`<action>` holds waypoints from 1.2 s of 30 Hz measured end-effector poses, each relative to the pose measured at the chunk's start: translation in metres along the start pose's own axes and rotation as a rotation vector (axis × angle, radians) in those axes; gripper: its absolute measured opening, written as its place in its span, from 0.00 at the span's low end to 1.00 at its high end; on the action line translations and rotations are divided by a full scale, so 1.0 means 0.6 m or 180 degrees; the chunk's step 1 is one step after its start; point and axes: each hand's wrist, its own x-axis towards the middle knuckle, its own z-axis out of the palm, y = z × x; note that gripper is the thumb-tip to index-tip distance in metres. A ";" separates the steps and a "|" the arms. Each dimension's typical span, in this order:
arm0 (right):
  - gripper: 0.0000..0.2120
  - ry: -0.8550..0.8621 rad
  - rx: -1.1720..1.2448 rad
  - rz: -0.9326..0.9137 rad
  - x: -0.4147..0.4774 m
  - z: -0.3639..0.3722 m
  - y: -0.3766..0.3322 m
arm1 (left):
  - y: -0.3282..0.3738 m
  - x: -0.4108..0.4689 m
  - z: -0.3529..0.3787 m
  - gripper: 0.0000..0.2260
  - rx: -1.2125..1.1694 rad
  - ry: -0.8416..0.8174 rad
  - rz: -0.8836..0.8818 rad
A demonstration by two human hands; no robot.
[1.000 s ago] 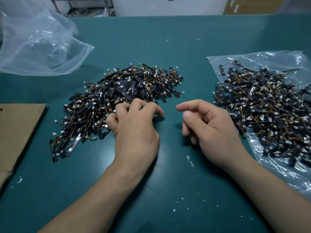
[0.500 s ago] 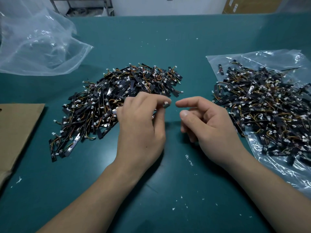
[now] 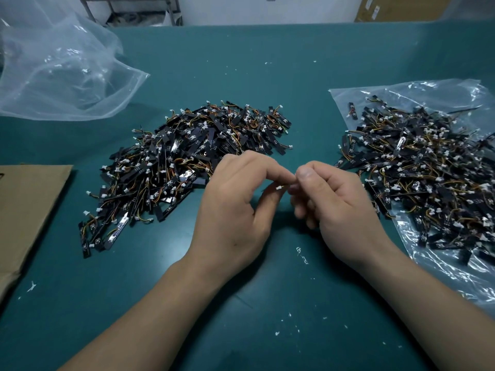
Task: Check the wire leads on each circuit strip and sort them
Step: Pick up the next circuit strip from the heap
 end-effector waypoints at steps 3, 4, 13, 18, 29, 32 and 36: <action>0.14 0.0021 0.0011 -0.0019 0.002 -0.001 0.000 | 0.002 0.000 0.000 0.08 -0.0145 -0.0059 -0.0014; 0.13 0.0051 -0.0013 -0.0028 0.002 -0.001 0.001 | 0.003 0.001 0.000 0.08 -0.0176 -0.0060 -0.0009; 0.13 0.0256 -0.0198 -0.0297 -0.001 -0.001 0.003 | 0.006 0.007 -0.007 0.08 -0.1024 -0.0061 -0.1379; 0.13 0.0070 -0.0218 -0.0282 -0.004 0.001 0.004 | 0.002 0.005 0.001 0.12 -0.0385 -0.0412 -0.1145; 0.11 0.0467 0.0046 -0.0201 0.000 -0.001 0.002 | 0.003 0.007 0.001 0.09 -0.0969 -0.0485 -0.1447; 0.11 0.0332 -0.0116 -0.0221 0.000 0.001 0.004 | 0.001 0.010 -0.002 0.11 -0.1215 -0.0371 -0.1601; 0.13 0.0142 -0.0239 -0.0179 -0.003 0.002 0.007 | 0.002 0.011 -0.004 0.11 -0.1333 -0.0390 -0.1627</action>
